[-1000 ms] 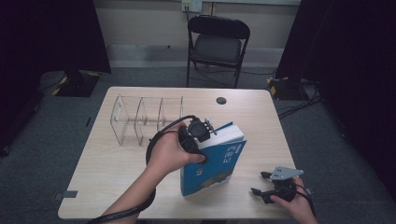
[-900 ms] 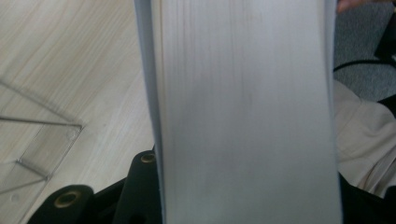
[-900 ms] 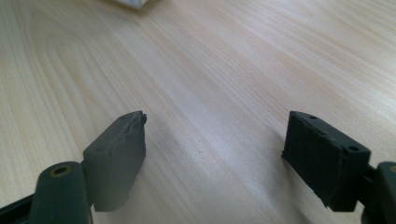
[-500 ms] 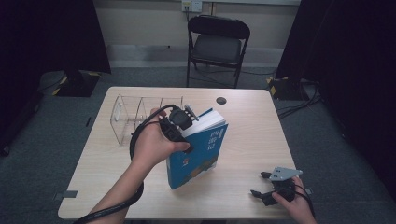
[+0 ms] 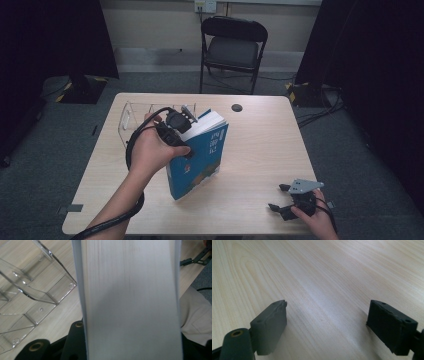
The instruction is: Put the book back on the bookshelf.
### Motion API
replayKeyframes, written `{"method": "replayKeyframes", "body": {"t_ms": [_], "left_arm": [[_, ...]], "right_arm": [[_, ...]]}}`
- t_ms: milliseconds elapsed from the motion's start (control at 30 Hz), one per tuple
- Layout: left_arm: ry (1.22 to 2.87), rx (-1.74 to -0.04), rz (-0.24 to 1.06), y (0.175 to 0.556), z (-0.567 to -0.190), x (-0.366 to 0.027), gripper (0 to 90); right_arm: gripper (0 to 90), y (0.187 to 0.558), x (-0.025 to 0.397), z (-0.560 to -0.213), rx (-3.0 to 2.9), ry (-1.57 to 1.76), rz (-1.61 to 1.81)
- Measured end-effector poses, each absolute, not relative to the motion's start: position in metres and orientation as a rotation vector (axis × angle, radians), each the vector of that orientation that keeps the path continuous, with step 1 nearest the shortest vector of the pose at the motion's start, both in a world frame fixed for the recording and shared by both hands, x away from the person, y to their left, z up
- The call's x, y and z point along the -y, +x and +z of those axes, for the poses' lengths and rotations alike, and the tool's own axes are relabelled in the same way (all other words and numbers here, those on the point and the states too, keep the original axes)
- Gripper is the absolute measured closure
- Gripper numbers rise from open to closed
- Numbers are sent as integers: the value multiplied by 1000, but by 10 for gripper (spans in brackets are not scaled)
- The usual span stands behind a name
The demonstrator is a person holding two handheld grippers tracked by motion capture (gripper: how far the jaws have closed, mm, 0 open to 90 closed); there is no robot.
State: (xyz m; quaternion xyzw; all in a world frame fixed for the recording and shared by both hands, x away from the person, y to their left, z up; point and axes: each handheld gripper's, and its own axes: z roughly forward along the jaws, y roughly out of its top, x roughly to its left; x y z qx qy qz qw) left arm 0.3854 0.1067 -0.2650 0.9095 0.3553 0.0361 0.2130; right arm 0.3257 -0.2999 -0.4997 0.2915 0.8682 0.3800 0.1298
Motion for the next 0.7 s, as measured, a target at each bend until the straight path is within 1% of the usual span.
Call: {"method": "replayKeyframes", "body": {"t_ms": [133, 300, 700], "left_arm": [[2489, -1030, 84, 383, -267, -115, 619], [2506, -1047, 90, 382, -267, -124, 619], [2473, -1134, 91, 379, -264, -149, 620]], "right_arm": [[154, 326, 300, -500, -2523, 847, 1104], [155, 326, 300, -500, -2523, 849, 1104], [154, 326, 300, -500, -2523, 850, 1105]]}}
